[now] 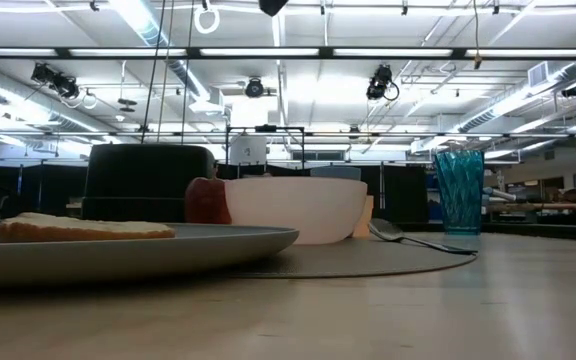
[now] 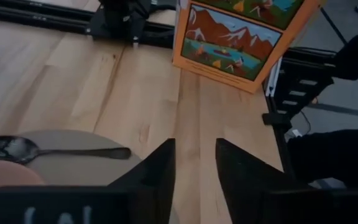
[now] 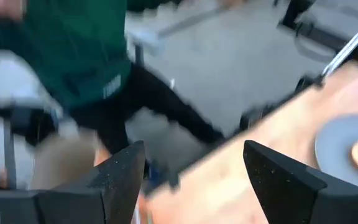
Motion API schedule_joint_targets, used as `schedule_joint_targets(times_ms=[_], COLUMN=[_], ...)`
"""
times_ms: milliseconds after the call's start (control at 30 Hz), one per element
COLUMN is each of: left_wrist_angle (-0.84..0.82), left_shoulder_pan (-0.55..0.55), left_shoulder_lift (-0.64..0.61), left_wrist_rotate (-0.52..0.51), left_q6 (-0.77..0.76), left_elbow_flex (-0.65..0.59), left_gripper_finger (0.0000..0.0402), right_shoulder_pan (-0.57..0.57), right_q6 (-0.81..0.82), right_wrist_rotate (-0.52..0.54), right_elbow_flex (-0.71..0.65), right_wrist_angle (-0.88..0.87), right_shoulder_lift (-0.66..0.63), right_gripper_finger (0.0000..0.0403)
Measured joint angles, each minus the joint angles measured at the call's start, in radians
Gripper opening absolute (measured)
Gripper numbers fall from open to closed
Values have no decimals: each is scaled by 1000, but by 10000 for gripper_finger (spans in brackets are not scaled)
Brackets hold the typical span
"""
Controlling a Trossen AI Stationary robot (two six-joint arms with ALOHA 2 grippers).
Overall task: Arrange a breakfast setting
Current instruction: Pour the cereal from the yellow cereal box into the light orange bowl
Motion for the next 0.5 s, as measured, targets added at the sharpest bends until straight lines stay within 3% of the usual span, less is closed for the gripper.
schedule_joint_targets(times_ms=[333,500], left_wrist_angle=[65,96], left_shoulder_pan=[-15,-8], left_shoulder_lift=[0,0], left_wrist_rotate=[-2,-16], left_q6=[-33,-26], left_elbow_flex=[-11,-11], left_gripper_finger=[146,146], right_shoulder_pan=[45,73], right_q6=[-11,-18], right_wrist_rotate=[4,-18], right_elbow_flex=[28,44], right_wrist_angle=[-285,-281], right_shoulder_lift=[-30,-49], right_gripper_finger=[262,257])
